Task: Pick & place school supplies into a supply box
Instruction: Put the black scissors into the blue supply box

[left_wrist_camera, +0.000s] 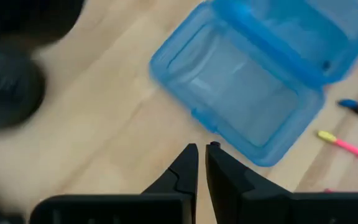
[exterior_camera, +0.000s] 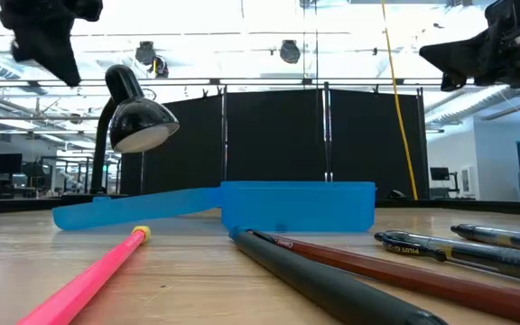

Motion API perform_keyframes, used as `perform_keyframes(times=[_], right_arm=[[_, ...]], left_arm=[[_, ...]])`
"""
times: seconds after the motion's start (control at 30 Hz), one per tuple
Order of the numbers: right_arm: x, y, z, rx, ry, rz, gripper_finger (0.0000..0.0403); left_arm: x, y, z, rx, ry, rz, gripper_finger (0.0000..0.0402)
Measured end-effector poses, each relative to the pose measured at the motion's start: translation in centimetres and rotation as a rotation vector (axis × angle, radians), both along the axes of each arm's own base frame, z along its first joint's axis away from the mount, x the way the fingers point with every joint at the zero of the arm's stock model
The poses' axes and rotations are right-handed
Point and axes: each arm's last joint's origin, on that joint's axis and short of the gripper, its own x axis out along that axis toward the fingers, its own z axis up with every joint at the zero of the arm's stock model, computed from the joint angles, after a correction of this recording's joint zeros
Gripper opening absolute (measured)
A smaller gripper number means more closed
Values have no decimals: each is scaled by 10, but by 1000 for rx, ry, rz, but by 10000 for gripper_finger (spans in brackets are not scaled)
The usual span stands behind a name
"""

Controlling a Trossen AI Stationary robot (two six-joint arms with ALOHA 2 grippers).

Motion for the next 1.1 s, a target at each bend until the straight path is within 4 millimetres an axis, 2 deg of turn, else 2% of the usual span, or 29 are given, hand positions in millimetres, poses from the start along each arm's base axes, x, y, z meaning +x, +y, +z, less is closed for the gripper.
perform_keyframes(times=[0.13, 0.33, 0.5, 0.6, 0.67, 0.83, 1.1], right_arm=[[0, 0, 2, -3, -20, -1, 0], [-1, 0, 3, -11, -32, -2, 0], [-1, 0, 3, -25, -30, -4, 0], [-1, 0, 3, -4, -29, 2, 0], [0, 0, 2, 10, -23, 6, 0], [0, 0, 0, 27, 4, 9, 0], [-1, 0, 2, 24, -25, 8, 0]], left_arm=[[13, -22, 5, -86, 141, 111, 33], [21, -67, 7, -212, 177, 193, 33], [5, -107, 2, -273, 174, 389, 33], [-8, -127, -11, -261, 170, 561, 33], [-10, -138, -23, -248, 179, 617, 33], [7, -146, -43, -214, 188, 633, 33], [34, -140, -64, -249, 350, 754, 33]])
